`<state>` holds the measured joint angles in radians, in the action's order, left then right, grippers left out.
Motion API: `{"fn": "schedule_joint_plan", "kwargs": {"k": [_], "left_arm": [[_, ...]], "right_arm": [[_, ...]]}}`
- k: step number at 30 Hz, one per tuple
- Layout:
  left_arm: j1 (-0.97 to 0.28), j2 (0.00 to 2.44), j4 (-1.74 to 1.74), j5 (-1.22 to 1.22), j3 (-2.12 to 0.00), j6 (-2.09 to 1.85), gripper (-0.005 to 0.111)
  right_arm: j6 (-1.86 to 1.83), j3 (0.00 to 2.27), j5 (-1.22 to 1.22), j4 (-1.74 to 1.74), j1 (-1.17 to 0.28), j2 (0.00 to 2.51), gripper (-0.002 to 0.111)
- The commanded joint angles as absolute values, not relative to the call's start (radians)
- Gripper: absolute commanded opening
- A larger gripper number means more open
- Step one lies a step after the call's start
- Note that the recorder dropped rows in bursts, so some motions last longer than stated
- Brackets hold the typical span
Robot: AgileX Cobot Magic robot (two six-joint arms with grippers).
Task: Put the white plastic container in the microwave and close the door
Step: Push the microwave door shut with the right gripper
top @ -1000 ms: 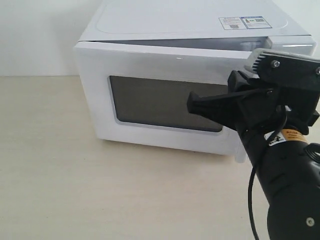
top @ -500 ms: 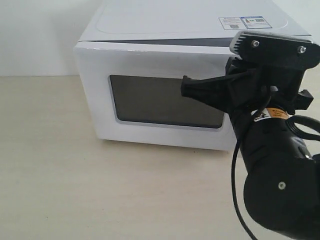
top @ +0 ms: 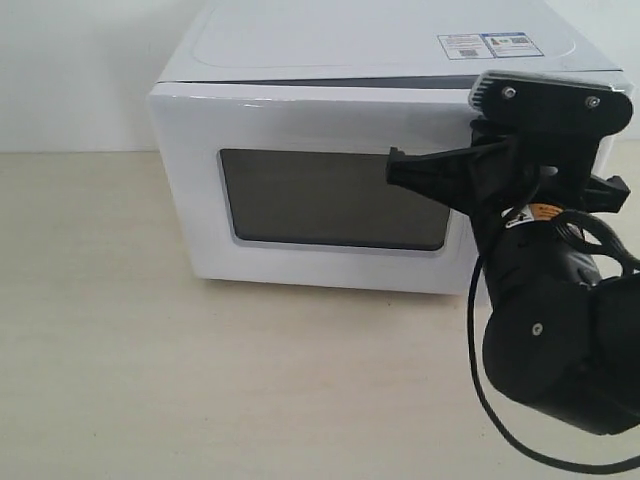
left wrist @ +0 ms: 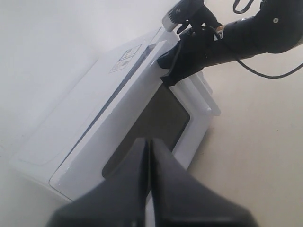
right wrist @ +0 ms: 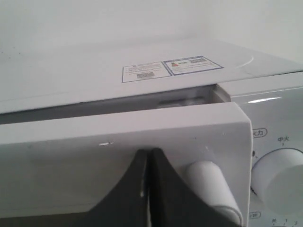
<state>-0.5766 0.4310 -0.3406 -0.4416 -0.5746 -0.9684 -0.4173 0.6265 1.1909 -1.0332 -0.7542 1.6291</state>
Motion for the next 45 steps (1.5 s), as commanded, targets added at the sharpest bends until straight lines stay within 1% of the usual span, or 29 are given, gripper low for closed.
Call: {"fn": "schedule_joint_plan", "kwargs": {"k": [1, 8, 17, 35, 42, 45], "left_arm": [[-0.581, 0.428, -0.355, -0.435, -0.569, -0.956, 0.004], [-0.581, 0.428, -0.355, -0.435, -0.569, -0.956, 0.004], [-0.581, 0.428, -0.354, -0.441, -0.569, -0.956, 0.004], [-0.581, 0.428, -0.354, -0.434, -0.569, -0.956, 0.004], [-0.581, 0.428, -0.354, -0.436, -0.569, -0.956, 0.004], [-0.581, 0.428, -0.354, -0.434, -0.569, -0.956, 0.004]], "right_arm": [[-0.416, 0.630, 1.170, -1.002, -0.716, 1.627, 0.000], [-0.394, 0.637, 1.130, -0.932, -0.669, 1.627, 0.000], [-0.470, 0.709, 1.044, -0.926, -0.667, 1.627, 0.000], [-0.514, 0.711, 1.093, -0.932, -0.667, 1.627, 0.000], [-0.514, 0.711, 1.039, -0.917, -0.610, 1.627, 0.000], [-0.515, 0.711, 1.039, -0.885, -0.608, 1.627, 0.000]]}}
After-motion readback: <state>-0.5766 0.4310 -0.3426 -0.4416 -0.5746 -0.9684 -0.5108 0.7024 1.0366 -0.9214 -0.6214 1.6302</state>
